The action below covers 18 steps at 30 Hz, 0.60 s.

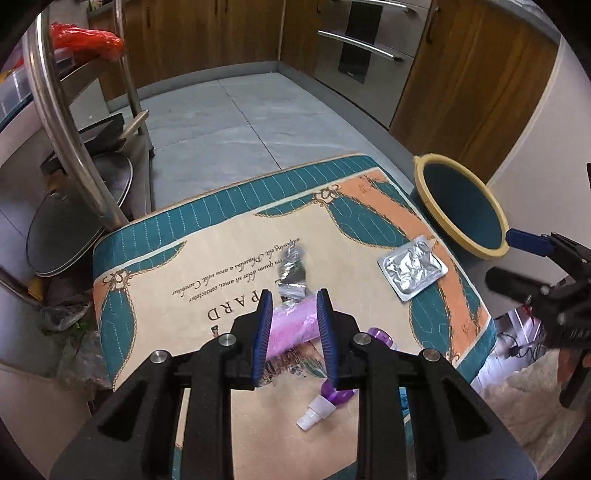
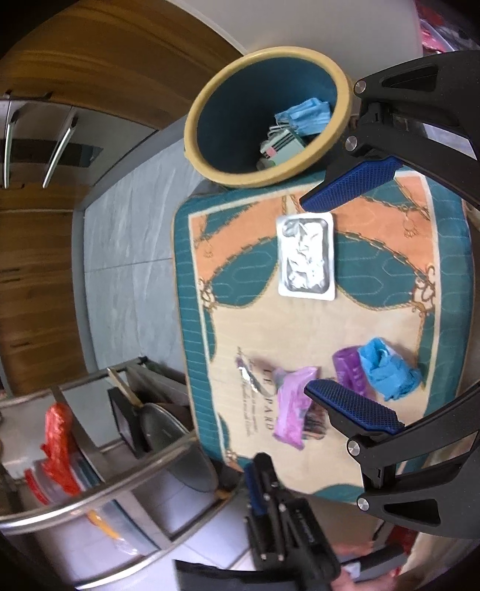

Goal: Collect trash
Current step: 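Move both open grippers back over the pink wrappers and blue glove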

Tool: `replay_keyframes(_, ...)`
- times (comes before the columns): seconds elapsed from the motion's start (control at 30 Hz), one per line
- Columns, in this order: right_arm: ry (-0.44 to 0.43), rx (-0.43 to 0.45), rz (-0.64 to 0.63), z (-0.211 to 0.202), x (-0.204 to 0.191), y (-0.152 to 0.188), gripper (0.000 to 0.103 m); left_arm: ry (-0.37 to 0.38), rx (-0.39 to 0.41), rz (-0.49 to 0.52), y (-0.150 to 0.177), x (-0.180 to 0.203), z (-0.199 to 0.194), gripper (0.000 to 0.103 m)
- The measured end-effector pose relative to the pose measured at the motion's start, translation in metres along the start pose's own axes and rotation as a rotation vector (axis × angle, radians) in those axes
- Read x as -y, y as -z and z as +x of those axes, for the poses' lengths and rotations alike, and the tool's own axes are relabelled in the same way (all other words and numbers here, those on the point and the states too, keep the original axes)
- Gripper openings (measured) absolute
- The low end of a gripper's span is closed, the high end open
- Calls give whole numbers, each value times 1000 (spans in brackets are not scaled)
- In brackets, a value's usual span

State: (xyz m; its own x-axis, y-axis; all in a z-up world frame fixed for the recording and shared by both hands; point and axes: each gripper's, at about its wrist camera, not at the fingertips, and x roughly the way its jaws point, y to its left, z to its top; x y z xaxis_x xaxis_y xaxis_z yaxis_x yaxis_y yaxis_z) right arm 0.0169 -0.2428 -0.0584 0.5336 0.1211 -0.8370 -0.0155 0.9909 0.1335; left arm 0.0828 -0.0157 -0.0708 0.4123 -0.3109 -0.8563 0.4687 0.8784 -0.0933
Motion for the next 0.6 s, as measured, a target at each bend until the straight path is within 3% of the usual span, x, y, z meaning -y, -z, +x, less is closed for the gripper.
replay_keyframes(0.23, 21, -18, -10, 6, -4, 5, 91, 10, -17, 48, 2, 9, 5, 25)
replay_keyframes(0.6, 11, -45, 1, 13, -3, 6, 91, 16, 4, 25, -4, 5, 5, 25)
